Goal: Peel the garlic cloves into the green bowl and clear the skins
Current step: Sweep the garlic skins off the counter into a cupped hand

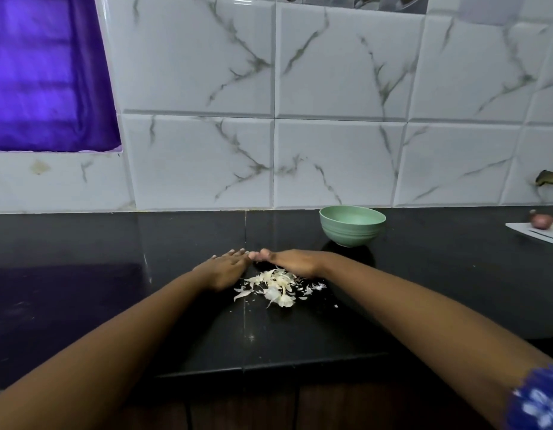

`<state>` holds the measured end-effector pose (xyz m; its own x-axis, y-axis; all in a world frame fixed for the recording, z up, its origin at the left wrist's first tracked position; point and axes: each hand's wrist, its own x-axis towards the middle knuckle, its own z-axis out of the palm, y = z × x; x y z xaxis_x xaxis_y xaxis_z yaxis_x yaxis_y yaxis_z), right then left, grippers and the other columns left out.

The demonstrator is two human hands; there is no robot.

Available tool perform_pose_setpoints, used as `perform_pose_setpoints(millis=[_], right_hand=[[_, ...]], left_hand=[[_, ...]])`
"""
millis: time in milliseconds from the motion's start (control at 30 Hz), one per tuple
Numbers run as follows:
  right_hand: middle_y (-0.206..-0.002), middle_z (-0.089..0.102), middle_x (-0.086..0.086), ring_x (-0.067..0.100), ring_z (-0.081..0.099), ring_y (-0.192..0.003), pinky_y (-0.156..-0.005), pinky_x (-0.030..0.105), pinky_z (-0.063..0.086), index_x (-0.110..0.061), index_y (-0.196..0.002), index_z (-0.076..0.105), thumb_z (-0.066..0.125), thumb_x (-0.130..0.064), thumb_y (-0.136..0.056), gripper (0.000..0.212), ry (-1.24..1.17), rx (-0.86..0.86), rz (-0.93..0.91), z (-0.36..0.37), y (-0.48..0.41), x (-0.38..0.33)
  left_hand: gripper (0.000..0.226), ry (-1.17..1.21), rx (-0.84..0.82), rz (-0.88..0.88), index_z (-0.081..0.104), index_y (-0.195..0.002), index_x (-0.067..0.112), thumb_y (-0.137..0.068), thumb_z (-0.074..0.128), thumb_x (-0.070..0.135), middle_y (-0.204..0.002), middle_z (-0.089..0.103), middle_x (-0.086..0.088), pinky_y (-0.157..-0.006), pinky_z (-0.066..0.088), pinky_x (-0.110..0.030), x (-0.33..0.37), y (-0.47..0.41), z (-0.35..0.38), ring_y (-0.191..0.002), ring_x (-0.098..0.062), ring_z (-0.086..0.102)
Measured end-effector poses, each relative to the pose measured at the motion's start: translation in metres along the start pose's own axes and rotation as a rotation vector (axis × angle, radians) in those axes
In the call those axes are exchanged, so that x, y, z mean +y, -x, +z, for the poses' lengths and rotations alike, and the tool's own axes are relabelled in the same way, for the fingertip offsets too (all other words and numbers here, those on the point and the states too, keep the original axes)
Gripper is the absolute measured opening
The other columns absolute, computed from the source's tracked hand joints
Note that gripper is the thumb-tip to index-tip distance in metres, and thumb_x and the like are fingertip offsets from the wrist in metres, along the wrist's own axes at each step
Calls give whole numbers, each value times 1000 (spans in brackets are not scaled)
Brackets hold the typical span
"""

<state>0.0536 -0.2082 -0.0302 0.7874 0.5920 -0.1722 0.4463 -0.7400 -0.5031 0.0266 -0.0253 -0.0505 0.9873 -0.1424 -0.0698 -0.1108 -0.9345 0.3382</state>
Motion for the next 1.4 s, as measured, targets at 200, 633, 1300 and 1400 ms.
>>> perform_pose_setpoints(millis=[200,633,1300,1400], right_hand=[[-151,31,-15,3,27,-135,-110,28,17,-45,-136,42,8,-73,-79,72,-159,184,-79,10,71,18],[-138,51,-9,4,44,-129,-111,25,26,-27,-135,52,23,-74,-79,79,-417,306,0,36,81,9],[-134,55,-13,2,47,-124,-109,23,29,-29,-122,62,22,-53,-97,53,-226,142,-106,32,93,-4],[-130,58,-15,-4,49,-120,-108,21,30,-27,-120,64,26,-49,-98,49,-252,165,-153,42,108,-9]], left_hand=[[74,406,-83,103,34,-146,30,-85,13,67,-151,28,16,-113,10,-25,-2,65,-18,-135,2,23],[72,664,-7,98,43,-142,26,-91,11,66,-148,42,-3,-116,19,-37,75,92,17,-139,-19,34],[60,2316,-570,-470,58,-106,-23,-99,25,26,-109,61,-39,-59,53,-59,98,169,117,-81,-50,67],[58,2398,-549,-495,50,-112,-24,-100,21,25,-106,59,-41,-86,48,-55,101,164,109,-115,-48,53]])
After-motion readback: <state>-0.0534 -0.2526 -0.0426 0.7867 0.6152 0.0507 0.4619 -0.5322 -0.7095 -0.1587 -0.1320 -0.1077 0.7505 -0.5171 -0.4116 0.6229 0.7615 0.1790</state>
